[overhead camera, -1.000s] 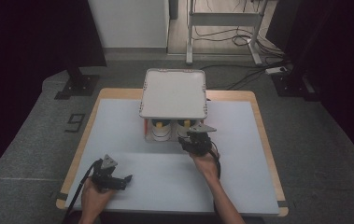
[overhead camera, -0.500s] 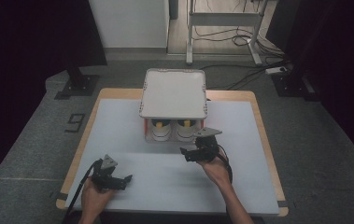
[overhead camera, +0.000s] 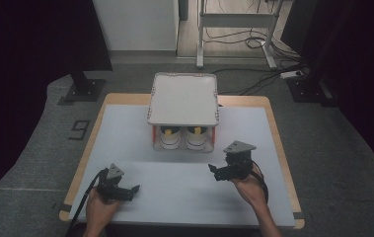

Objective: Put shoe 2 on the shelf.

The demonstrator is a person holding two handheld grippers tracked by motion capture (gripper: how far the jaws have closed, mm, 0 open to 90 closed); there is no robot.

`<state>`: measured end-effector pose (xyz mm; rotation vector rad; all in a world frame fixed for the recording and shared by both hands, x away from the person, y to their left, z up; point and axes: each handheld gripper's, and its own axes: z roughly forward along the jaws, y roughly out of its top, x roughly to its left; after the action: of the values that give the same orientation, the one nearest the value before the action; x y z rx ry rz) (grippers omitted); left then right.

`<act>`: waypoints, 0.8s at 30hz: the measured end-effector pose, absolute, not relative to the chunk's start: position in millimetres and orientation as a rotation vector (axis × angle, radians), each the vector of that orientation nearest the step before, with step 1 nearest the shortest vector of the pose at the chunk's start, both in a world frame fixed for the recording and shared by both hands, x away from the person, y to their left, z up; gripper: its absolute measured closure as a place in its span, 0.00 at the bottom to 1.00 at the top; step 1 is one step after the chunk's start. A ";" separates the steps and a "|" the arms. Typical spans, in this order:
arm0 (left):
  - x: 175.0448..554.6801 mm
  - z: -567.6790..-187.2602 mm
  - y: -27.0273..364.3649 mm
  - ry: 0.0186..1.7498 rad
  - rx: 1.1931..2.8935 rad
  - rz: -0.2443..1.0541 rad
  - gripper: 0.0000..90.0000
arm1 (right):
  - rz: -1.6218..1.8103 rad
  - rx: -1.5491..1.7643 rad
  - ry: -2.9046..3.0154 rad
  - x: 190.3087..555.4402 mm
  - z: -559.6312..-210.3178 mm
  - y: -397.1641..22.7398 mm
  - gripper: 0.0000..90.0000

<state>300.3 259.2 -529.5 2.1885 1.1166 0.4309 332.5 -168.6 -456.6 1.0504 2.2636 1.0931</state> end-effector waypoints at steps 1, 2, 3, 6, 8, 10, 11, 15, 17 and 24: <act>300.3 -529.5 259.2 1.117 2.188 0.431 0.01 | 1.086 1.059 2.256 330.2 -456.1 -173.3 0.00; 300.3 -529.5 259.3 1.117 2.189 0.429 0.01 | 1.073 1.064 2.253 328.0 -456.0 -179.7 0.00; 300.3 -529.5 259.2 1.117 2.188 0.429 0.01 | 1.070 1.072 2.248 326.8 -456.1 -183.2 0.00; 300.3 -529.5 259.2 1.117 2.188 0.431 0.01 | 1.050 1.099 2.231 322.5 -458.4 -197.5 0.00; 300.3 -529.5 259.2 1.117 2.188 0.429 0.01 | 1.034 1.123 2.223 320.6 -462.4 -207.8 0.00; 300.3 -529.5 259.2 1.118 2.188 0.429 0.00 | 1.013 1.146 2.215 319.6 -467.4 -216.5 0.00; 300.3 -529.4 259.3 1.117 2.189 0.428 0.00 | 1.007 1.153 2.212 319.5 -469.8 -219.6 0.00; 300.3 -529.5 259.2 1.118 2.189 0.429 0.00 | 0.986 1.216 2.197 318.8 -486.9 -234.4 0.00; 300.3 -529.5 259.3 1.118 2.189 0.429 0.00 | 0.967 1.243 2.195 318.8 -497.2 -239.5 0.00; 300.3 -529.5 259.2 1.118 2.188 0.429 0.00 | 0.905 1.334 2.202 320.5 -533.3 -250.5 0.00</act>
<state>300.3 259.2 -529.5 2.1881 1.1179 0.4289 320.5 -250.5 -533.3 1.3339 2.2018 0.9045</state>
